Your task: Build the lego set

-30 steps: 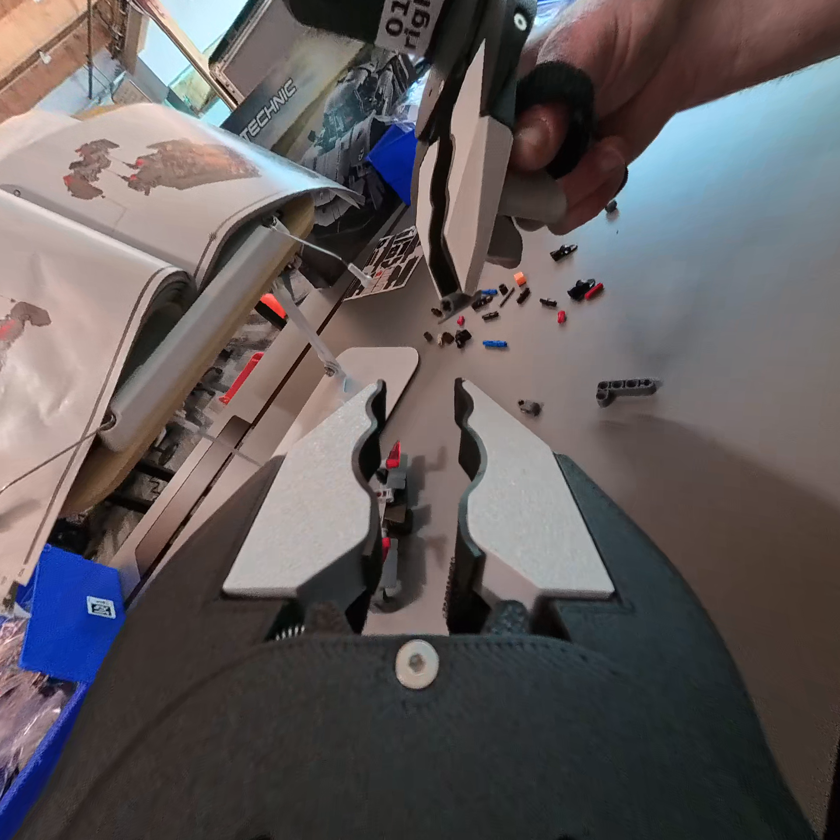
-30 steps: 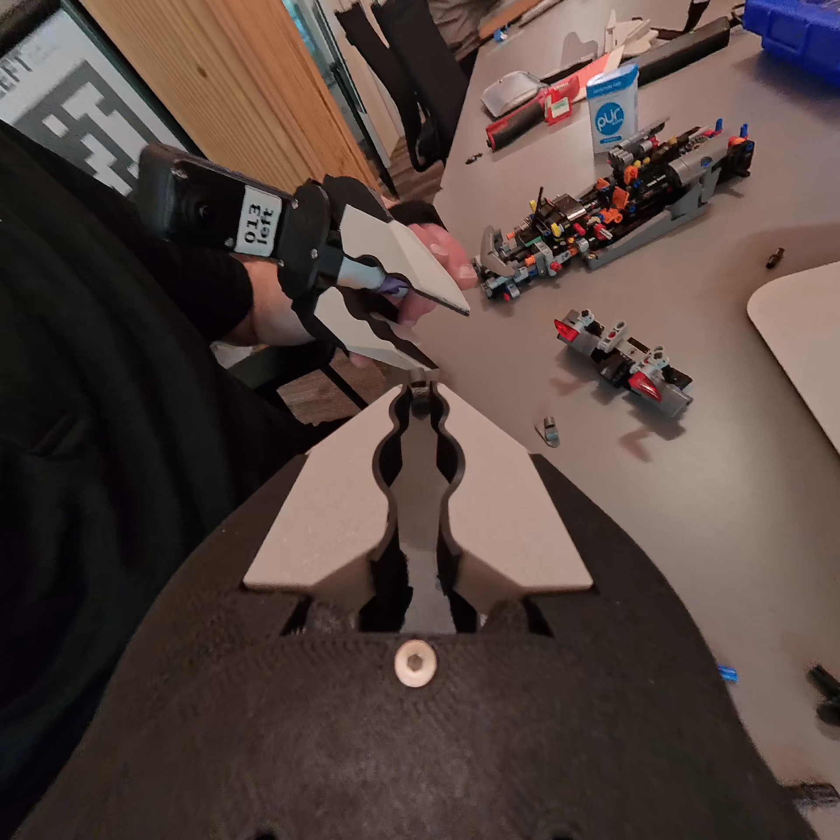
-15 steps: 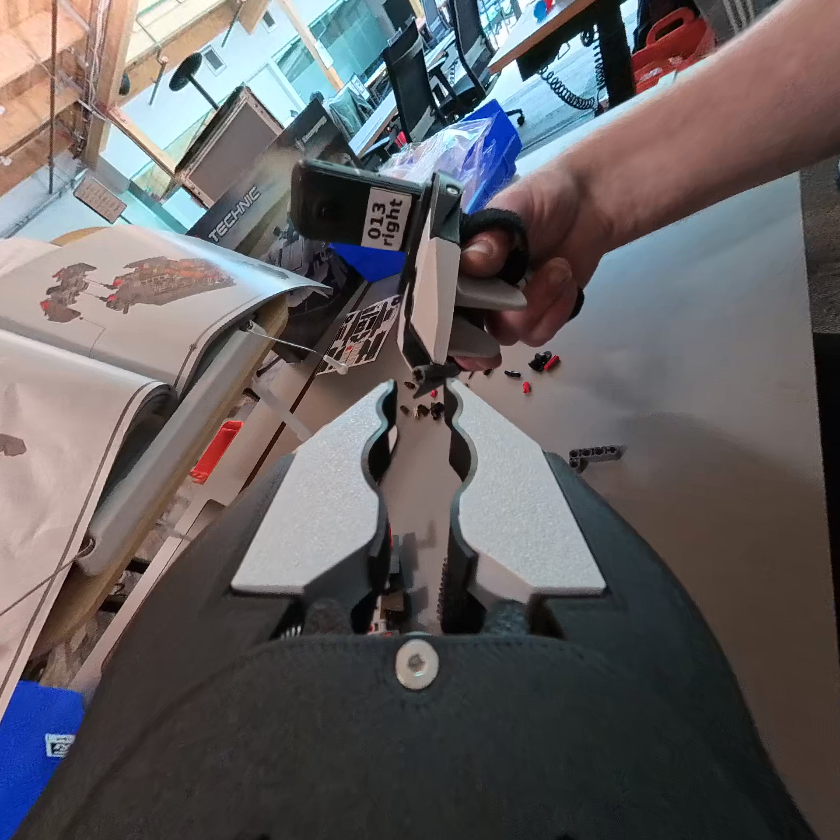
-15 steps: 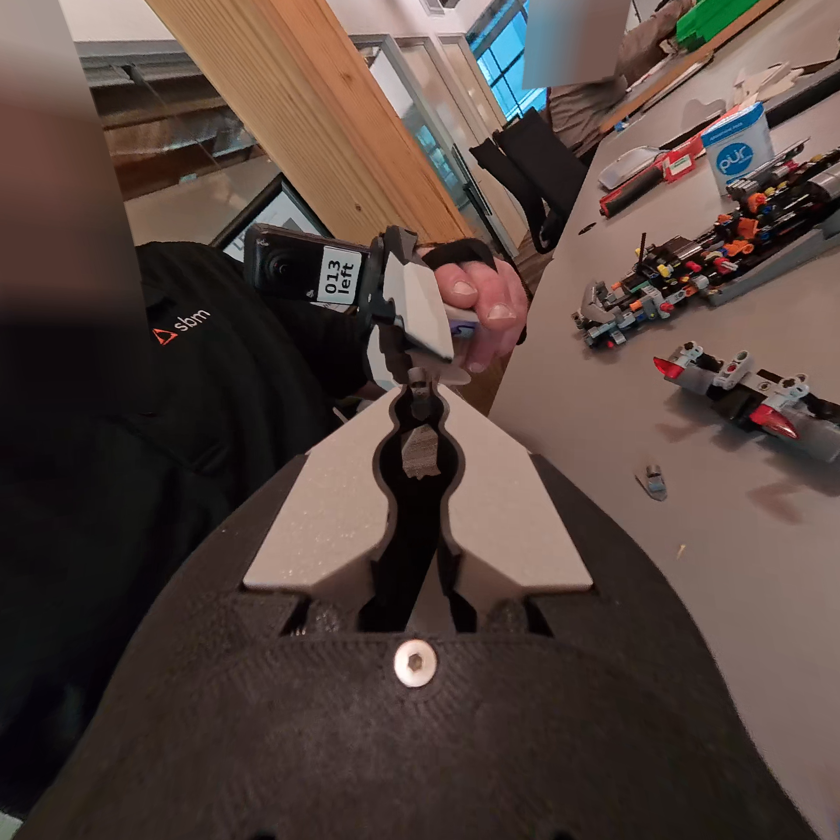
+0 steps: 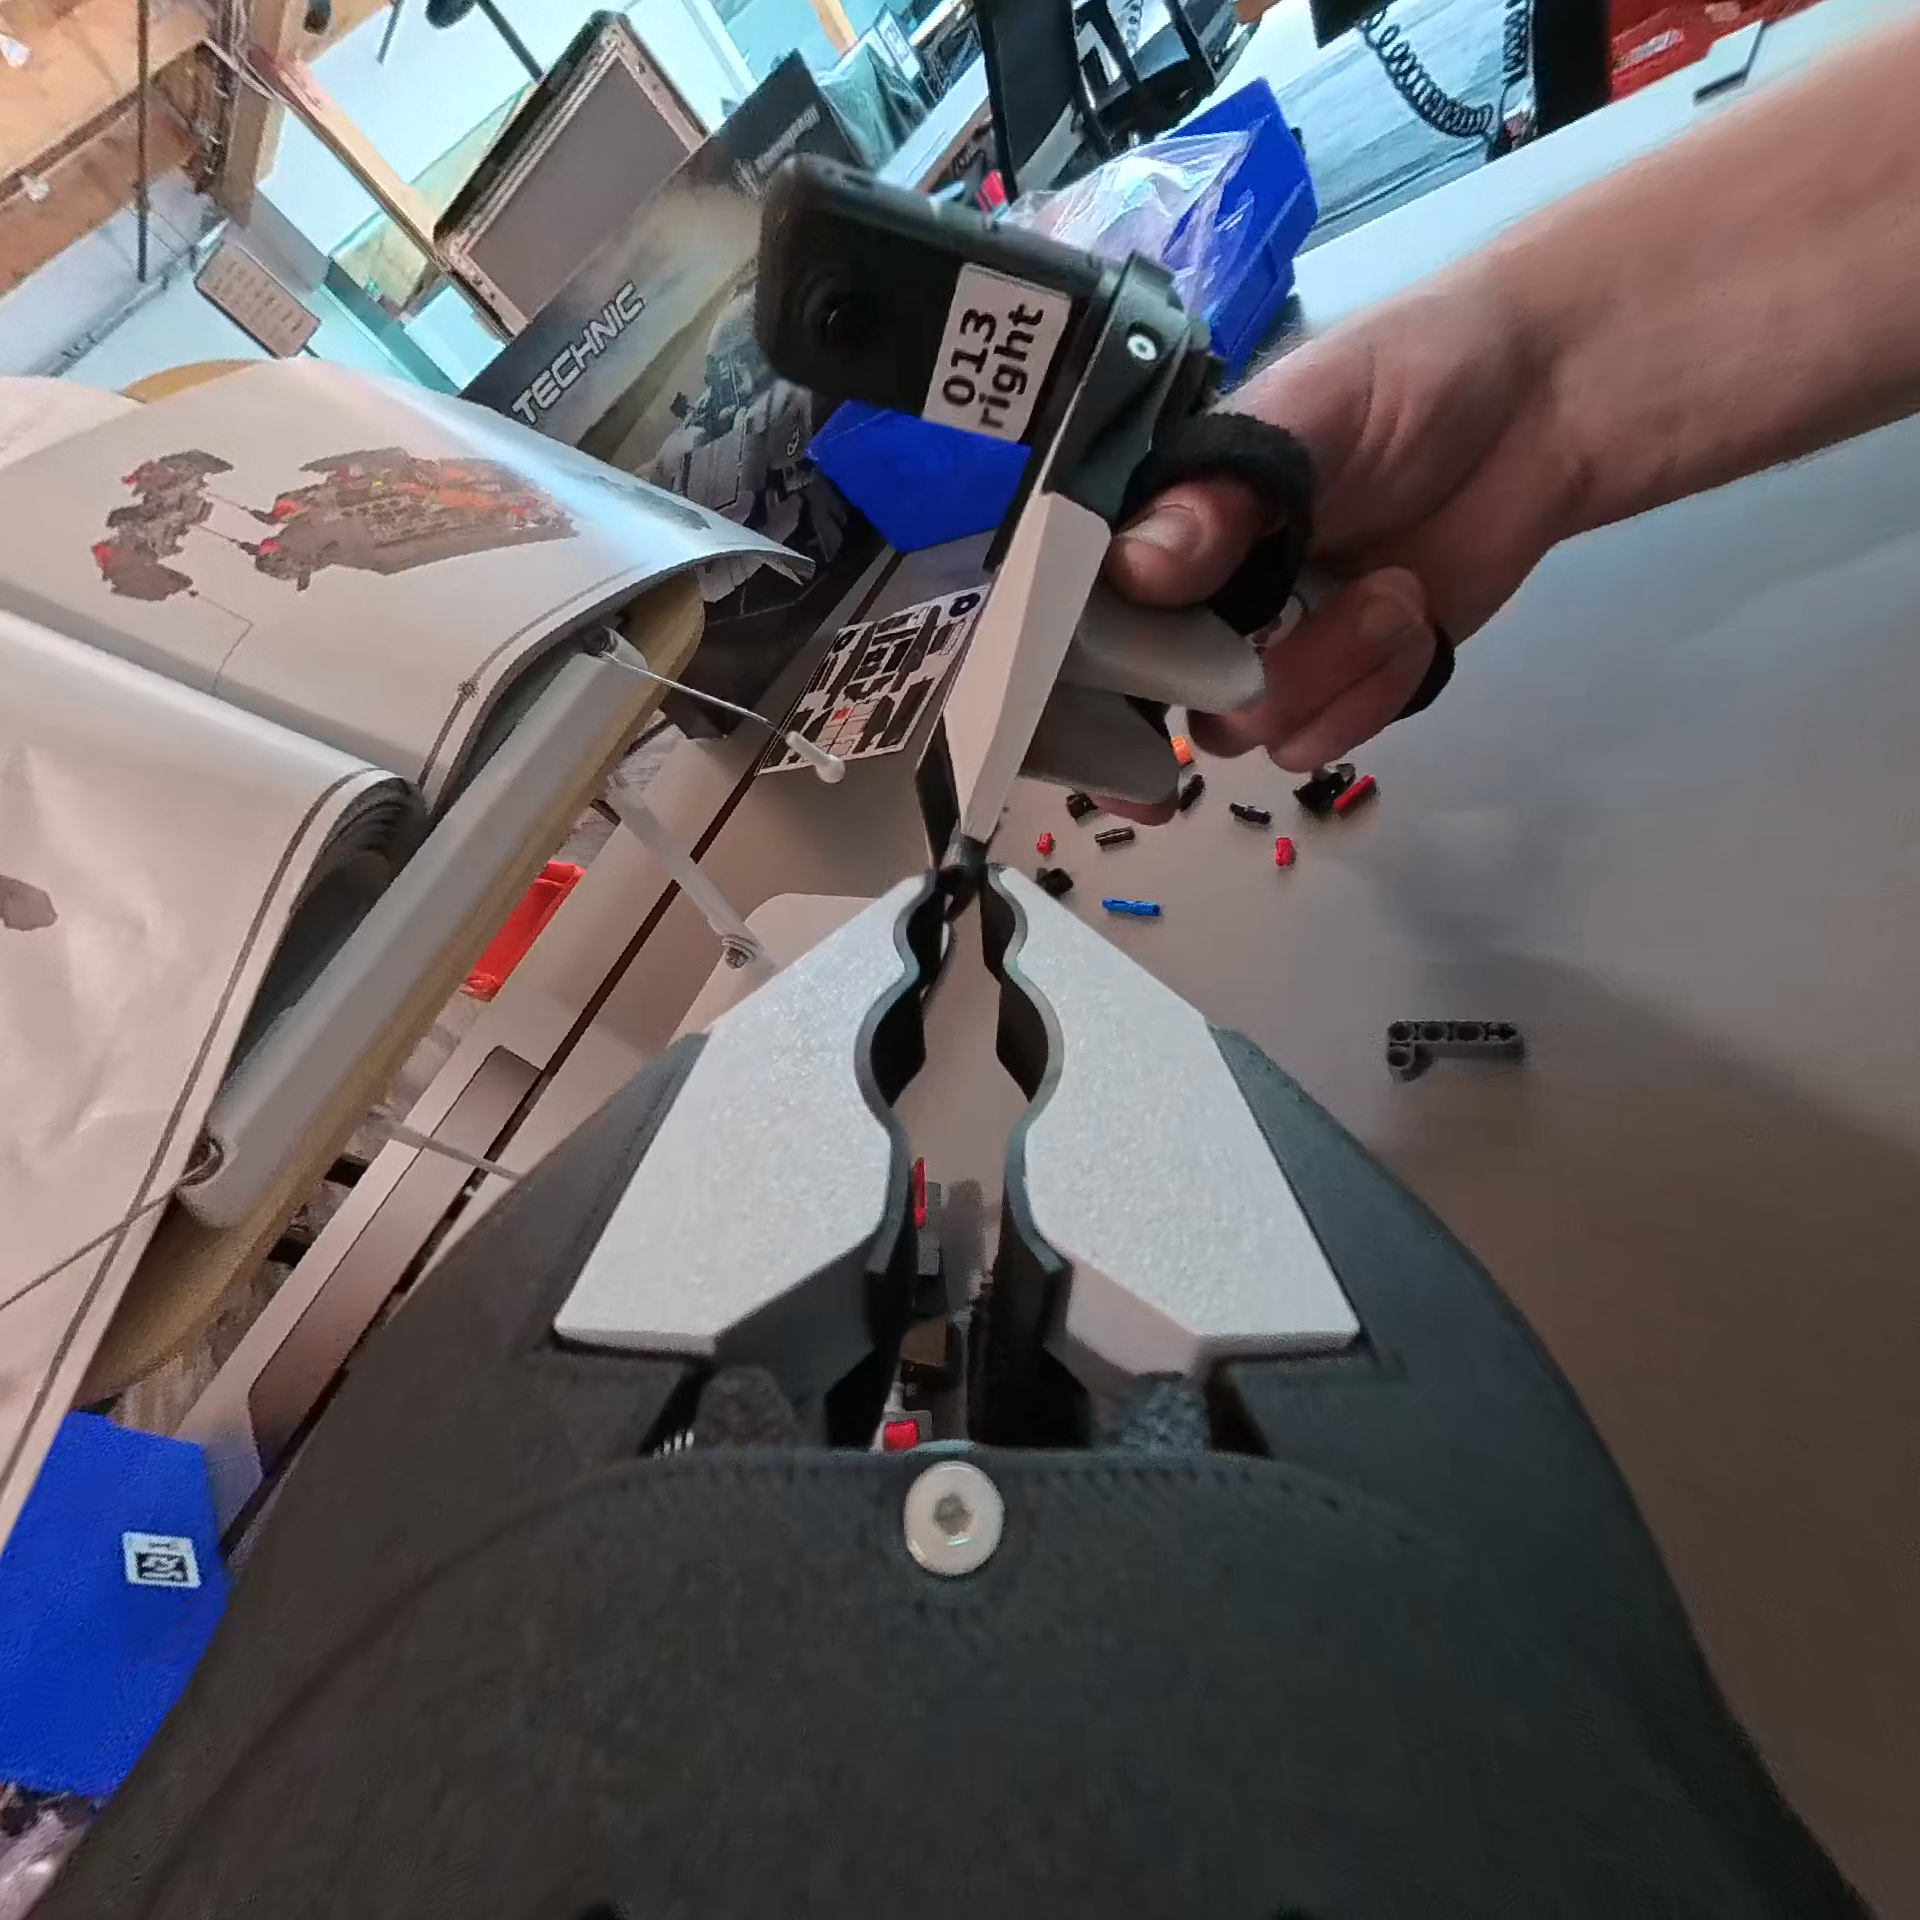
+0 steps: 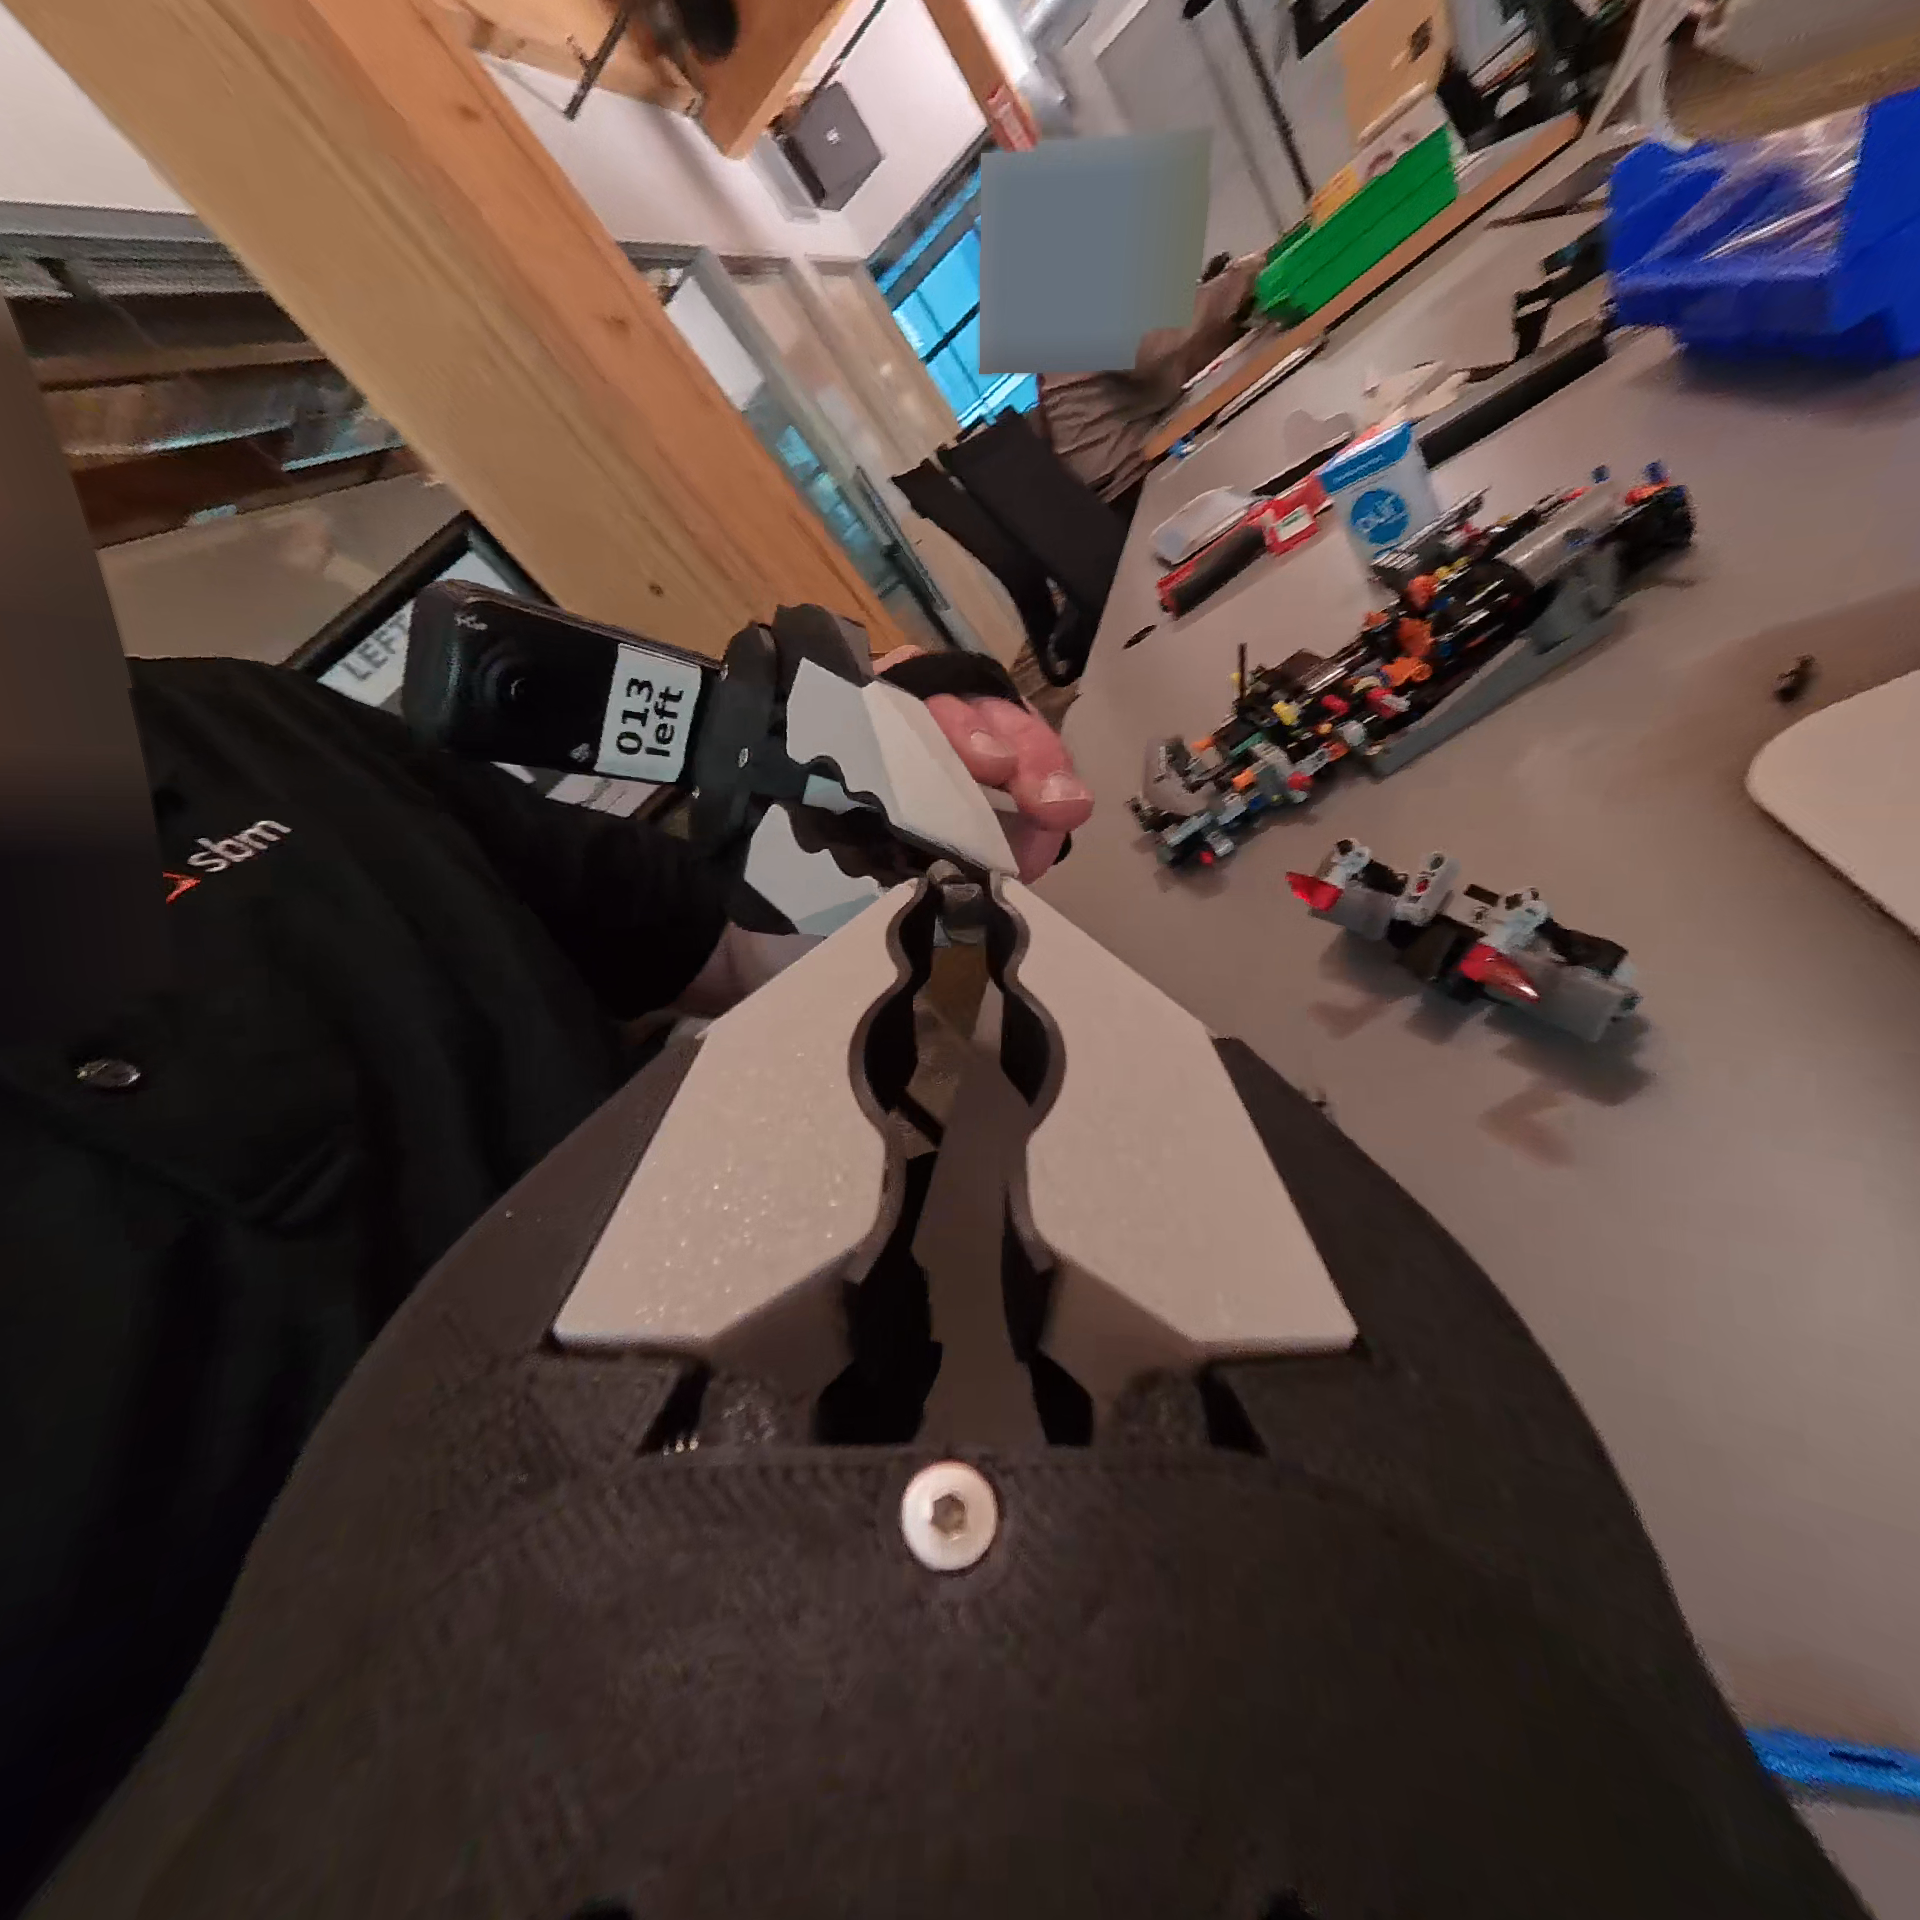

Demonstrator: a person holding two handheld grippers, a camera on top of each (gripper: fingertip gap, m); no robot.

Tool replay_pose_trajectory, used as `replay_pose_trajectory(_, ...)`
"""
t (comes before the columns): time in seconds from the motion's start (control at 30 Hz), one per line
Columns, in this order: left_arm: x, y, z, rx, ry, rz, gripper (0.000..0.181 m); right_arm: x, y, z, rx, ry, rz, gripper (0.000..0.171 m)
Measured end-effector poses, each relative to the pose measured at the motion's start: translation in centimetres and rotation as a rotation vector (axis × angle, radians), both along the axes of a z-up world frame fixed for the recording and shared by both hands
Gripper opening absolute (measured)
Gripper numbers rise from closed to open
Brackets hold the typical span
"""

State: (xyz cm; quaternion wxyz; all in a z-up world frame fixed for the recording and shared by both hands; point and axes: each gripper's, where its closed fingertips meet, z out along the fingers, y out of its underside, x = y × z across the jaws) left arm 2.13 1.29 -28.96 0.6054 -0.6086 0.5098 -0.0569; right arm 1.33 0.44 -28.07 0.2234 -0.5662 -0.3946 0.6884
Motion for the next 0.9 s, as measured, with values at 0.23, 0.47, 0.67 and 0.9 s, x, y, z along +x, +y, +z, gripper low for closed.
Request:
replay_pose_trajectory(0.23, 0.1, 1.4, -0.5, -0.061, -0.034, 0.054, 0.004, 0.2, 1.8, -0.4, 0.035, -0.043, -0.133, 0.008)
replay_pose_trajectory(0.47, 0.4, 2.3, -0.8, -0.111, -0.059, 0.065, 0.004, 0.6, 3.3, -0.5, 0.039, -0.032, -0.237, 0.013)
replay_pose_trajectory(0.67, 0.7, 2.5, -1.1, -0.166, -0.102, 0.061, 0.004, 1.0, 3.9, -0.4, 0.089, -0.042, -0.28, 0.016)
replay_pose_trajectory(0.9, 0.4, 2.3, -0.6, -0.256, -0.207, 0.016, 0.003, 2.3, 3.4, -0.5, 0.3, -0.105, -0.234, 0.018)
